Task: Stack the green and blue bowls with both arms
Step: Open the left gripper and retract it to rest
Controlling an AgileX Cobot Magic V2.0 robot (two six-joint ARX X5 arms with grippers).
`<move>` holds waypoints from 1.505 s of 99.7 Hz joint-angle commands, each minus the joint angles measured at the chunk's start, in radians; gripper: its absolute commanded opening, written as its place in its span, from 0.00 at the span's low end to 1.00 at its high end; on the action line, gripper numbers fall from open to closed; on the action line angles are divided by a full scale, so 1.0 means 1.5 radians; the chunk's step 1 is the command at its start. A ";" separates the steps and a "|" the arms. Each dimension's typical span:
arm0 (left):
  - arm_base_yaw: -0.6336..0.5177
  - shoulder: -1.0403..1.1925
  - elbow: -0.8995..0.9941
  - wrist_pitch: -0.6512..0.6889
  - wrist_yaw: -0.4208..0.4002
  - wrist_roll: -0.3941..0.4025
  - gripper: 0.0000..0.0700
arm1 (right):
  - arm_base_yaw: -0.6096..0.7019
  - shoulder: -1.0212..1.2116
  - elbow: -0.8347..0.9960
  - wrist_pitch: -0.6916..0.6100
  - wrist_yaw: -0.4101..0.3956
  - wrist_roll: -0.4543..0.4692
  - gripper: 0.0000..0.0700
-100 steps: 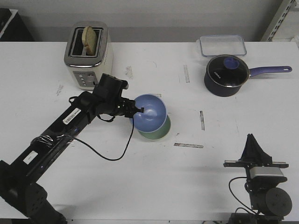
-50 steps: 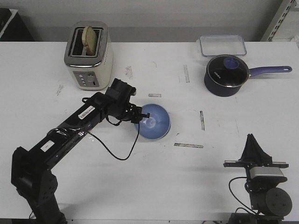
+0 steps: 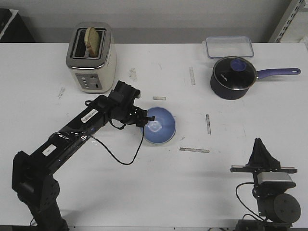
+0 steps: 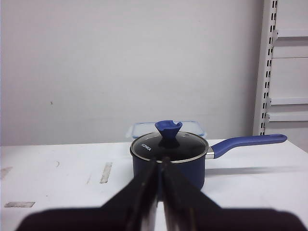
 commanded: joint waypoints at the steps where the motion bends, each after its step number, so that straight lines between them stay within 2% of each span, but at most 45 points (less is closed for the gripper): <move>1: -0.006 0.017 0.016 0.003 0.014 -0.001 0.34 | 0.000 -0.001 -0.001 0.007 0.000 -0.007 0.00; 17: -0.006 0.017 0.016 0.007 0.032 0.002 0.36 | 0.000 -0.001 -0.001 0.007 0.000 -0.007 0.00; 61: 0.011 -0.058 0.016 0.001 0.031 0.003 0.37 | 0.000 -0.001 -0.001 0.007 0.000 -0.007 0.00; 80: 0.027 -0.108 0.015 0.020 0.024 0.049 0.35 | 0.000 -0.001 -0.001 0.007 0.000 -0.007 0.00; 91: 0.034 -0.139 0.008 0.034 -0.005 0.056 0.34 | 0.000 -0.001 -0.001 0.007 0.000 -0.007 0.00; 97: 0.037 -0.161 -0.009 0.059 -0.033 0.056 0.31 | 0.000 -0.001 -0.001 0.007 0.000 -0.007 0.00; 110: 0.043 -0.240 -0.103 0.163 -0.105 0.056 0.11 | 0.000 -0.001 -0.001 0.007 0.000 -0.007 0.00; 126: 0.057 -0.366 -0.264 0.307 -0.140 0.057 0.09 | 0.000 -0.001 -0.001 0.007 0.000 -0.007 0.00; 132: 0.068 -0.413 -0.326 0.355 -0.153 0.057 0.00 | 0.000 -0.001 -0.001 0.007 0.000 -0.007 0.00; 150: 0.101 -0.551 -0.492 0.442 -0.208 0.097 0.00 | 0.000 -0.001 -0.001 0.007 0.000 -0.007 0.00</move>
